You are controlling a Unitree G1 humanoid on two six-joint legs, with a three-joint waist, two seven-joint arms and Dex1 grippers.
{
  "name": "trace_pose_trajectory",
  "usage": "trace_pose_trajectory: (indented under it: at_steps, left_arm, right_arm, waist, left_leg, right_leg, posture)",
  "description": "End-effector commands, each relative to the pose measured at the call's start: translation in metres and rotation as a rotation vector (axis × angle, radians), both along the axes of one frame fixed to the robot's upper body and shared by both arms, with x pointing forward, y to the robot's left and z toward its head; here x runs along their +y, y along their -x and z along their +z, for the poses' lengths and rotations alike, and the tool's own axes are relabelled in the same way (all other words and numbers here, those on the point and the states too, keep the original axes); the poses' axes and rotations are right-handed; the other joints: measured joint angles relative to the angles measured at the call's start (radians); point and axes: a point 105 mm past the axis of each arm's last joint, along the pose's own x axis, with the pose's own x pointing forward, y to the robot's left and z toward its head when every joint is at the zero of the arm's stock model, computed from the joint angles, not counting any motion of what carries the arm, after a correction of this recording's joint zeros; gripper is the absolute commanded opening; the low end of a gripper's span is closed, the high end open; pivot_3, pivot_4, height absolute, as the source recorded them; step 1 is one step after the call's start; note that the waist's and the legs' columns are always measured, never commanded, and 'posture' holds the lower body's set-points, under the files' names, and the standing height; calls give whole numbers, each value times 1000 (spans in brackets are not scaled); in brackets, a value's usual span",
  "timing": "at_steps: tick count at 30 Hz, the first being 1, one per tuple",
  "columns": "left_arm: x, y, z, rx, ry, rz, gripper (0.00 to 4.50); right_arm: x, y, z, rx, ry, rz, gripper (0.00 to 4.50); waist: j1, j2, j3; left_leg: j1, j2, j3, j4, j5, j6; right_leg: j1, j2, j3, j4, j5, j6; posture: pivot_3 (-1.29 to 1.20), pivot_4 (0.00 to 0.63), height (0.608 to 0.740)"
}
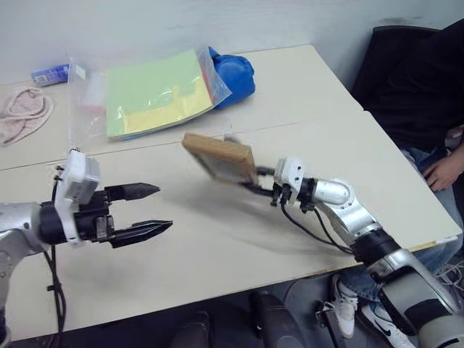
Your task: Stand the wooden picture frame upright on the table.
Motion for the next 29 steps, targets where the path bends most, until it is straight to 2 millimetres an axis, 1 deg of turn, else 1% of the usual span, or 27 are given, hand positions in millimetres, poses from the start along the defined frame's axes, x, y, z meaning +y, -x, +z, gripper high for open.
trace_pose_trajectory:
  at_steps: [1, 3, 5, 7, 9, 11, 12, 13, 16, 17, 18, 19, 20, 22, 25, 27, 29]
  left_arm:
    - [0, -8, 6, -114, -17, 73, 4500]
    - [0, -9, 6, -120, -13, 79, 4500]
    - [0, -9, 5, -121, -13, 83, 4500]
    - [-1, -10, 4, -117, -14, 84, 4500]
    - [-1, -11, 3, -116, -13, 85, 4500]
    - [1, -14, 4, -115, -8, 88, 4500]
    - [1, -15, 4, -106, -2, 88, 4500]
    - [2, -16, 4, -101, 2, 86, 4500]
    - [4, -18, 0, -76, -1, 81, 4500]
    - [5, -19, 0, -73, 0, 79, 4500]
    - [6, -20, 1, -72, 1, 79, 4500]
    - [7, -20, 1, -72, 3, 77, 4500]
    - [7, -21, 2, -76, 4, 73, 4500]
    - [9, -22, 5, -84, 4, 68, 4500]
    - [11, -25, 10, -96, 18, 66, 4500]
    - [12, -29, 15, -111, 31, 69, 4500]
    - [11, -32, 17, -125, 32, 61, 4500]
  right_arm:
    - [5, 9, 30, 256, -157, 126, 1256]
    - [5, 9, 21, 325, -151, 128, 1256]
    - [5, 2, 0, 409, -133, 87, 1256]
    - [4, -3, -12, 479, -143, 54, 1256]
    - [4, -5, -19, 479, -131, 40, 1256]
    - [3, -3, -26, 456, -100, 42, 2004]
    - [2, 0, -27, 460, -91, 54, 2189]
    - [1, 2, -28, 463, -86, 62, 2494]
    - [-11, 4, -17, 425, -73, 45, 3398]
    - [-21, 5, -11, 398, -48, 28, 3717]
    - [-31, 7, -5, 382, -29, 18, 3942]
    - [-42, 9, 1, 371, -10, 9, 4283]
    - [-59, 12, 13, 353, 12, -7, 4451]
    - [-89, 22, 41, 341, 29, -19, 4451]
    - [-117, 46, 75, 381, 37, 34, 4451]
    - [-124, 59, 82, 394, 70, 60, 4451]
    - [-125, 65, 81, 394, 82, 67, 4451]
  waist:
    - [29, 0, 0]
    - [48, 0, 0]
    - [57, 0, 0]
    - [66, 0, 0]
    - [72, 0, 0]
    - [76, 0, 0]
    - [77, 0, 0]
    - [78, 0, 0]
    - [77, 0, 0]
    - [77, 0, 0]
    - [78, 0, 0]
    - [80, 0, 0]
    - [82, 0, 0]
    - [88, 0, 0]
    - [101, 0, 0]
    - [102, 0, 0]
    - [102, -1, -1]
  left_leg:
    - [1, 0, 0, 0, 0, 0]
    - [1, 0, 0, 0, 0, -1]
    - [1, 0, 0, 0, 0, -1]
    - [1, 0, 0, 0, 0, -1]
    - [1, -1, 1, 0, 0, -1]
    - [1, -1, 1, 1, 0, -1]
    - [2, -1, 1, 1, 0, -1]
    - [2, -1, 1, 1, 0, -1]
    - [2, -1, 1, 1, 0, -1]
    - [2, -1, 1, 1, 0, -1]
    - [2, -1, 1, 1, 0, -1]
    - [1, -2, 1, 1, 0, -1]
    - [1, -2, 1, 1, 0, -1]
    - [0, -3, 0, 1, 0, -1]
    - [0, -2, 0, 1, 0, -1]
    - [1, -1, 1, 1, 0, -1]
    - [2, 0, 1, 0, 0, -1]
  right_leg:
    - [0, 0, 0, 0, 0, 0]
    - [0, 0, -1, -1, 0, 0]
    - [0, 0, 0, -2, 0, 0]
    - [0, 0, 0, -4, 0, 0]
    - [0, -1, 0, -4, 1, 0]
    - [0, -1, 0, -3, 1, 0]
    - [0, -1, 0, -3, 1, 0]
    - [0, -1, 0, -3, 1, 0]
    - [0, -1, -1, -3, 1, 0]
    - [0, -1, -1, -3, 1, 0]
    - [0, -1, -1, -3, 1, 0]
    - [-1, -1, -1, -3, 1, 0]
    - [-1, -2, -1, -3, 1, 0]
    - [0, -2, -1, -4, 1, 0]
    - [0, -2, -1, -4, 1, 0]
    - [0, -2, -1, -4, 1, 0]
    - [0, 0, -1, -4, 2, -2]
  posture:
    - [0, 150, 740]
    - [0, 150, 740]
    - [0, 150, 740]
    - [0, 150, 740]
    - [0, 150, 740]
    - [0, 150, 740]
    - [0, 150, 740]
    - [0, 150, 740]
    - [0, 150, 740]
    - [0, 150, 740]
    - [0, 150, 740]
    - [0, 150, 740]
    - [0, 150, 740]
    - [0, 150, 740]
    - [0, 150, 740]
    - [0, 150, 740]
    - [0, 150, 740]
